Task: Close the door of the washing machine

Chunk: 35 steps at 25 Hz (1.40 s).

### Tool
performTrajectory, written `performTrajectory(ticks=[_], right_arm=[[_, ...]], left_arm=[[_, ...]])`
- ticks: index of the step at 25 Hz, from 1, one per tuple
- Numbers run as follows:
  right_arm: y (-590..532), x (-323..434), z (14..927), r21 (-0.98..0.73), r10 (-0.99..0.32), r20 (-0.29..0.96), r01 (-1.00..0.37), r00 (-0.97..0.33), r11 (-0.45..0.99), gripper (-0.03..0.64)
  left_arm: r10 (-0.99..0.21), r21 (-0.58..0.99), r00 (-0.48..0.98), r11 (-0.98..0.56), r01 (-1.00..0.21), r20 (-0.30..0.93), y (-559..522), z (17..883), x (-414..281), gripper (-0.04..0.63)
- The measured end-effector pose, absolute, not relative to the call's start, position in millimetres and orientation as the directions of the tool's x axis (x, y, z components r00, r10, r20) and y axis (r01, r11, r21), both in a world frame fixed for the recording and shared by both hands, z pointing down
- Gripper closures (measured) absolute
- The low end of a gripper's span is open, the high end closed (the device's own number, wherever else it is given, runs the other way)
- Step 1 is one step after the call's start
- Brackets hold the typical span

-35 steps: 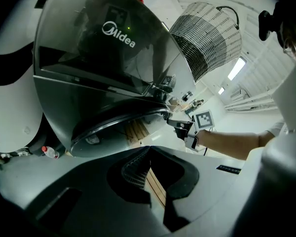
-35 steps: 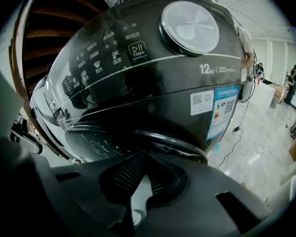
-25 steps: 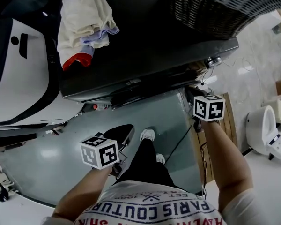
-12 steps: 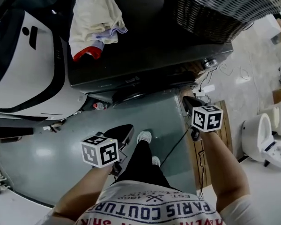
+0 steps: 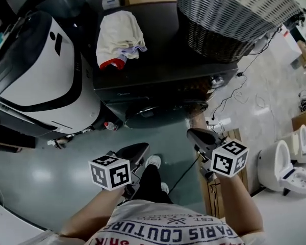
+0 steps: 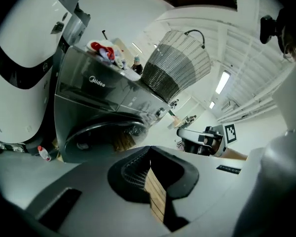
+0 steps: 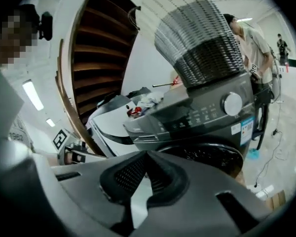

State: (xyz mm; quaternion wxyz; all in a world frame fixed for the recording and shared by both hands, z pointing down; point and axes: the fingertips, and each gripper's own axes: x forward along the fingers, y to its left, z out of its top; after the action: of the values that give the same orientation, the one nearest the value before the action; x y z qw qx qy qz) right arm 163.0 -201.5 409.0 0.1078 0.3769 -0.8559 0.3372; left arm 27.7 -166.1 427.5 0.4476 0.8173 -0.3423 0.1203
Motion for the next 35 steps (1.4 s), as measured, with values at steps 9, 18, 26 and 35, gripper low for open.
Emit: performTrajectory(ticks=[9,18,26,35], right_arm=[[-131.3,162.6,311.8,-0.501,-0.618,0.249,-0.645,-0.746,0.577,0.595],[-88.5,155.7,229.7,-0.387,-0.622,0.158,-0.627,-0.767,0.676,0.595],[-67.3,167.0,183.7,-0.302,-0.648,0.082,-0.639,-0.757,0.708,0.595],[-59.1,172.8,181.6,-0.284,-0.662,0.086,-0.655,-0.745,0.700,0.595]], left_arm=[[-0.551,0.615,0.754,-0.470,-0.634,0.356,-116.8,335.8,26.9,0.569],[-0.551,0.495,0.811,-0.658,-0.567,0.196,-82.1,229.6,48.2,0.569],[-0.541,0.394,0.831,-0.741,-0.544,0.131,-65.2,187.0,63.0,0.569],[-0.547,0.389,0.829,-0.743,-0.545,0.117,-60.3,180.1,67.6,0.569]])
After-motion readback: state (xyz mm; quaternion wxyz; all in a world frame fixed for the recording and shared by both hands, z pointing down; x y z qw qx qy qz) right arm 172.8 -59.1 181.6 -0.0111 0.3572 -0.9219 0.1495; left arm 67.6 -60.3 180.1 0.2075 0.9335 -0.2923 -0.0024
